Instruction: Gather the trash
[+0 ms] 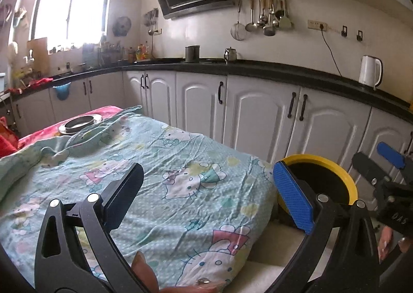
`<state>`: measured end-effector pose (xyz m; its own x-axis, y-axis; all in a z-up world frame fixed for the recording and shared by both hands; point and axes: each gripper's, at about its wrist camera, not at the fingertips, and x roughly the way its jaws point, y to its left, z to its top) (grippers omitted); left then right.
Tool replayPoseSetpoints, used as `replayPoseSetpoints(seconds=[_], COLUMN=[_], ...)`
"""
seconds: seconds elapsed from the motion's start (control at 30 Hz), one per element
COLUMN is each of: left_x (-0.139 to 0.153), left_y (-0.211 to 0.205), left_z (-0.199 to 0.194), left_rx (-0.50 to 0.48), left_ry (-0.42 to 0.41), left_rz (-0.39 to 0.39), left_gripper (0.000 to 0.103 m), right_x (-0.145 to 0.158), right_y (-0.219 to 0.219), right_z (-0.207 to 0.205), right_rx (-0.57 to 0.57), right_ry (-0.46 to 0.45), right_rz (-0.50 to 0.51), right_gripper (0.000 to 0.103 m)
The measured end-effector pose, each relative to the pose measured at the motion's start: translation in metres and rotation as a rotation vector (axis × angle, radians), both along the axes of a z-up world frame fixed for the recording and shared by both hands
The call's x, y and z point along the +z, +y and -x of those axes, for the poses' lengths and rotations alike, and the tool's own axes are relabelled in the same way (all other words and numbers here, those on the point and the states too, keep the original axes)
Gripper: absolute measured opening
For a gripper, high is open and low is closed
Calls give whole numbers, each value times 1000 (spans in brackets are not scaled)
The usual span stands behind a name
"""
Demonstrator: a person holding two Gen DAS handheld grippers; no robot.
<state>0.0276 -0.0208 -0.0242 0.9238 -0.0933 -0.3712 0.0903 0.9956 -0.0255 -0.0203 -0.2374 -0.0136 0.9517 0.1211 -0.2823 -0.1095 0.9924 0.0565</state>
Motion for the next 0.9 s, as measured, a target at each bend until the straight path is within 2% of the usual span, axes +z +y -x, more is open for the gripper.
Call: replayPoseSetpoints(seconds=[0.17, 0.9], left_x=[-1, -2], left_y=[4, 4], left_z=[0, 0], left_rx=[2, -2], left_ry=[1, -2], left_rz=[31, 29], left_gripper=[92, 92], right_x=[-5, -5], right_y=[2, 2], right_z=[-4, -3], right_rx=[8, 7], right_ry=[21, 26], right_rz=[7, 5], right_gripper=[97, 97])
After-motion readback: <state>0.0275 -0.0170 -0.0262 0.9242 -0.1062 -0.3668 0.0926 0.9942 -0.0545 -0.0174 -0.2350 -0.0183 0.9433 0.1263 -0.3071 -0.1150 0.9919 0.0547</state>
